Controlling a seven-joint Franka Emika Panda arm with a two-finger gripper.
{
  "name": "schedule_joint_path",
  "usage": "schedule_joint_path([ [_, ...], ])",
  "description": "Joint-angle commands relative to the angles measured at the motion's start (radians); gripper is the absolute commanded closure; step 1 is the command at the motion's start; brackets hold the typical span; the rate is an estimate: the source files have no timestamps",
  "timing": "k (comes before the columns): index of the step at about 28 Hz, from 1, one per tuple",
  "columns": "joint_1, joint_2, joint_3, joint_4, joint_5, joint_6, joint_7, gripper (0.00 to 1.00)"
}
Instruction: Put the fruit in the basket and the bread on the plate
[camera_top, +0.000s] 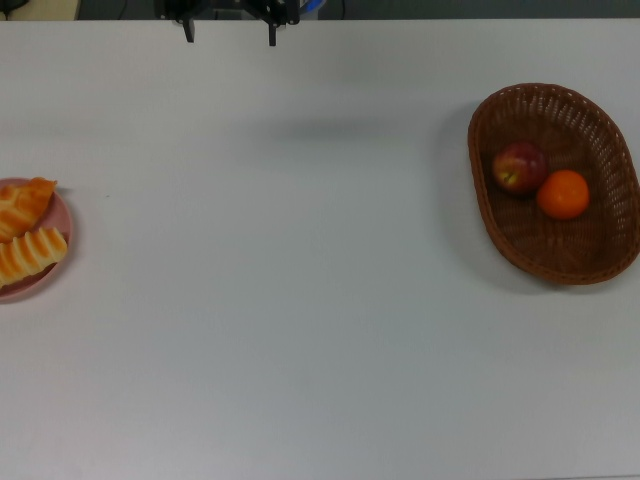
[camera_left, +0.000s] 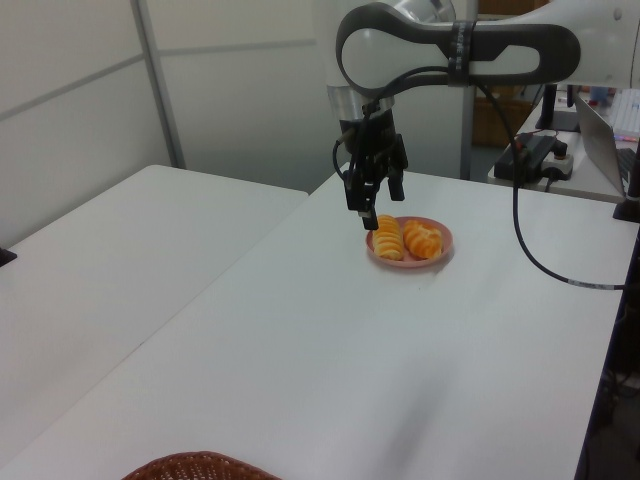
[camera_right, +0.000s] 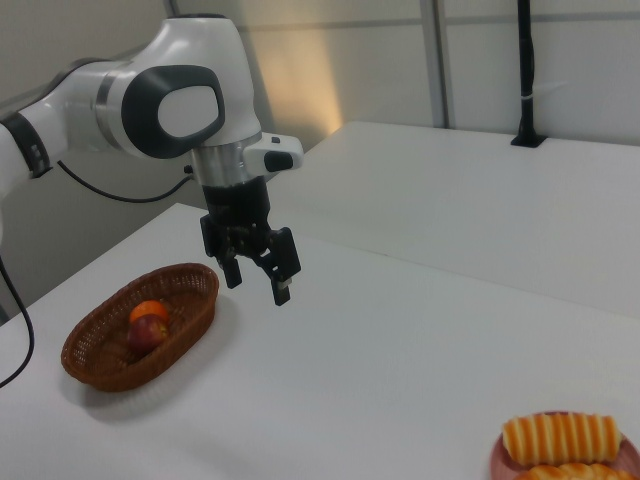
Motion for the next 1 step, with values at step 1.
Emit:
schedule_joint_path([
  [1,0.001,-0.022,-0.005,-0.016,0.024,-0.020,-0.023,0.00],
])
